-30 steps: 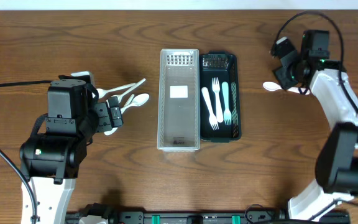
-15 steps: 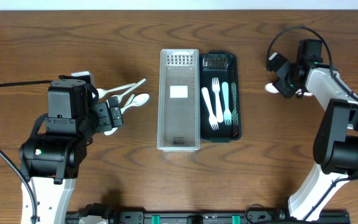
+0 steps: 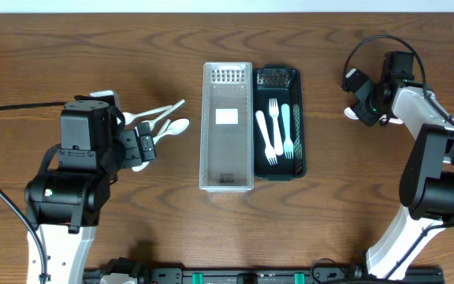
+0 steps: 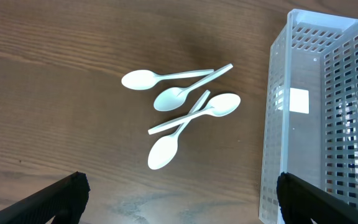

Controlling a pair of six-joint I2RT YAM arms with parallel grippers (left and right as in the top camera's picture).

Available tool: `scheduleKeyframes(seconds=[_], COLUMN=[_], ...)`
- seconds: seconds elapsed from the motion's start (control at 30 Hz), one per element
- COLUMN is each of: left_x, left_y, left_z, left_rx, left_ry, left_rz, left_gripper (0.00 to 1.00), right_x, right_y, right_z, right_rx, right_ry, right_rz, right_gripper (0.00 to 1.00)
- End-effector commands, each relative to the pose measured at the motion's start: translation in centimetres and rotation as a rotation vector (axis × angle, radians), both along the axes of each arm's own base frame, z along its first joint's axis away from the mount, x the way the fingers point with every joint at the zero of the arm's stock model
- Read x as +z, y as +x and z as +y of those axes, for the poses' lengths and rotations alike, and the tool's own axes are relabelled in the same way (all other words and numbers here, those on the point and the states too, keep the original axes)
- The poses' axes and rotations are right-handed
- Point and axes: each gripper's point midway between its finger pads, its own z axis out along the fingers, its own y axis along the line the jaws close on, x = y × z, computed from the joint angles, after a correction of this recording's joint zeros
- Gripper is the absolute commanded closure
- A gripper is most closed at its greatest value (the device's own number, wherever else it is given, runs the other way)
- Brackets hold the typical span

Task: Pack container
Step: 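Grasp the white spoon on the right with the right gripper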

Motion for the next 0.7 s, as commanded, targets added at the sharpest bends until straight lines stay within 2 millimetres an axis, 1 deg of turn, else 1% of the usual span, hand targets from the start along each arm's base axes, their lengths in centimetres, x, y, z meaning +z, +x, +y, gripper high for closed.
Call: scheduleKeyframes(seconds=[0.0,0.1,0.17,0.2,0.27,0.33,0.5,0.57,0.67], left_x=[0.8,0.8,0.8,0.8,0.8,0.8,0.8,0.8,0.8], left_y=[0.2,0.2,0.2,0.2,0.2,0.2,0.2,0.2,0.2], left_z=[0.0,0.0,0.0,0.0,0.0,0.0,0.0,0.0,0.0], left_rx=[-0.014,-0.014,-0.014,-0.014,-0.014,-0.014,-0.014,-0.014,-0.014], left_ry=[0.011,0.011,0.011,0.011,0.011,0.011,0.011,0.011,0.011], left_rz=[-0.017,-0.017,-0.017,-0.017,-0.017,-0.017,-0.017,-0.017,-0.017], left_gripper=[0.02,0.02,0.02,0.02,0.02,0.02,0.02,0.02,0.02], right_x=[-1.5,-1.5,-1.4,-1.3,-0.7,0.3,3.8,4.4,3.8], right_y=[-1.1,-1.0,-0.6,-0.4,0.1,0.6,1.9,1.8,0.7], right_z=[-0.4,-0.5,-0.5,-0.5,-0.6,-0.7,-1.0,-1.0,-0.8], right_rx=[-0.036,-0.061,-0.094,-0.106,-0.125,-0.123,-0.110,-0.081,-0.030], right_ry=[0.006,0.014,0.024,0.027,0.032,0.028,0.010,-0.005,-0.020], right_rz=[0.055,0.053,0.034,0.024,-0.001,-0.030,-0.133,-0.139,-0.089], right_gripper=[0.54,0.55,0.51,0.51,0.48,0.45,0.38,0.37,0.36])
